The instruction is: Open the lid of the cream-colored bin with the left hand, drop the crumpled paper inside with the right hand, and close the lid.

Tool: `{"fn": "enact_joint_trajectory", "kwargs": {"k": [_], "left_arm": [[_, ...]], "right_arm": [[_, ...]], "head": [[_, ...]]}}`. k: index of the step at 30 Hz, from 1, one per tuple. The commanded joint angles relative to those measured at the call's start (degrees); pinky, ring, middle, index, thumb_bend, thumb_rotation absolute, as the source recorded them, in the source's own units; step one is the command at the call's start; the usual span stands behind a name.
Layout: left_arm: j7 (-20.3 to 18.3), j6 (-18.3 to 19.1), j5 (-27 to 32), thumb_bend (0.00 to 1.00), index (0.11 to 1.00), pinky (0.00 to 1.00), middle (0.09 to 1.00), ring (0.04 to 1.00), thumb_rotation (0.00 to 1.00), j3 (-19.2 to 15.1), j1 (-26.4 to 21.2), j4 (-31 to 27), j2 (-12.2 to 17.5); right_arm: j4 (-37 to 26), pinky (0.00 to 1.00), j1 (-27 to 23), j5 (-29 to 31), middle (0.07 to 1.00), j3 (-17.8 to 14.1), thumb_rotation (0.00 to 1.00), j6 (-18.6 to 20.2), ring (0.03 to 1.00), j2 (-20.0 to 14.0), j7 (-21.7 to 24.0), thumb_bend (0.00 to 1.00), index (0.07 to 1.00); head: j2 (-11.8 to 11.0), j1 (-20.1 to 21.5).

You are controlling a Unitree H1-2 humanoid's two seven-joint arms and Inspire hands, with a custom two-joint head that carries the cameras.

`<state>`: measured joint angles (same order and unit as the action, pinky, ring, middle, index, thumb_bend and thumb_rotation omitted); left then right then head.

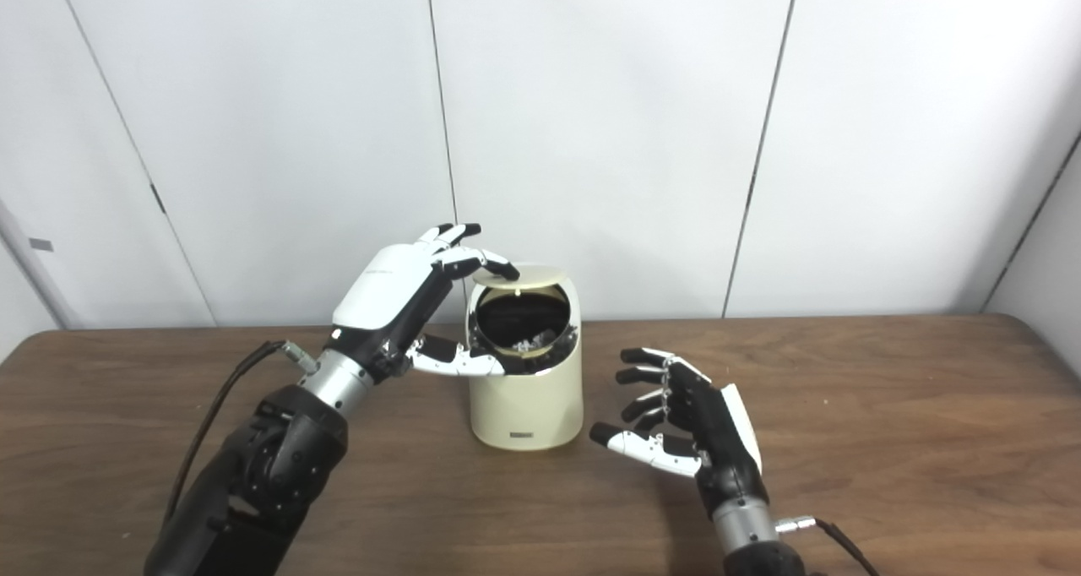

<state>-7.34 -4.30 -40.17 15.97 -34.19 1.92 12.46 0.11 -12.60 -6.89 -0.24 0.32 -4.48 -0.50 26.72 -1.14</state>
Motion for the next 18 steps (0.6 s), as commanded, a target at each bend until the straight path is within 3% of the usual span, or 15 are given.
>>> {"fn": "enact_joint_trajectory", "kwargs": {"k": [1,10,18], "left_arm": [[0.56,-0.88,0.14,0.90,0.749,1.00,0.760,0.955,0.43,-0.28,-1.12,-2.39,0.72],[0.20,-1.83,0.46,0.91,0.733,1.00,0.748,0.949,0.42,0.12,0.66,-3.08,0.67],[-0.09,-2.66,0.65,0.89,0.724,0.97,0.748,0.936,0.35,0.30,1.85,-3.34,0.62]], "right_arm": [[-2.39,0.40,-2.10,0.30,0.655,0.15,0.23,-0.79,0.496,0.15,0.02,0.77,0.692],[-2.47,0.38,-2.18,0.32,0.659,0.51,0.21,-0.33,0.479,0.23,0.10,0.76,0.694],[-3.01,0.39,-2.21,0.48,0.654,0.43,0.20,0.75,0.484,0.62,-0.11,0.76,0.691]], "head": [[0.22,-0.19],[0.09,-0.02],[0.27,-0.04]]}}
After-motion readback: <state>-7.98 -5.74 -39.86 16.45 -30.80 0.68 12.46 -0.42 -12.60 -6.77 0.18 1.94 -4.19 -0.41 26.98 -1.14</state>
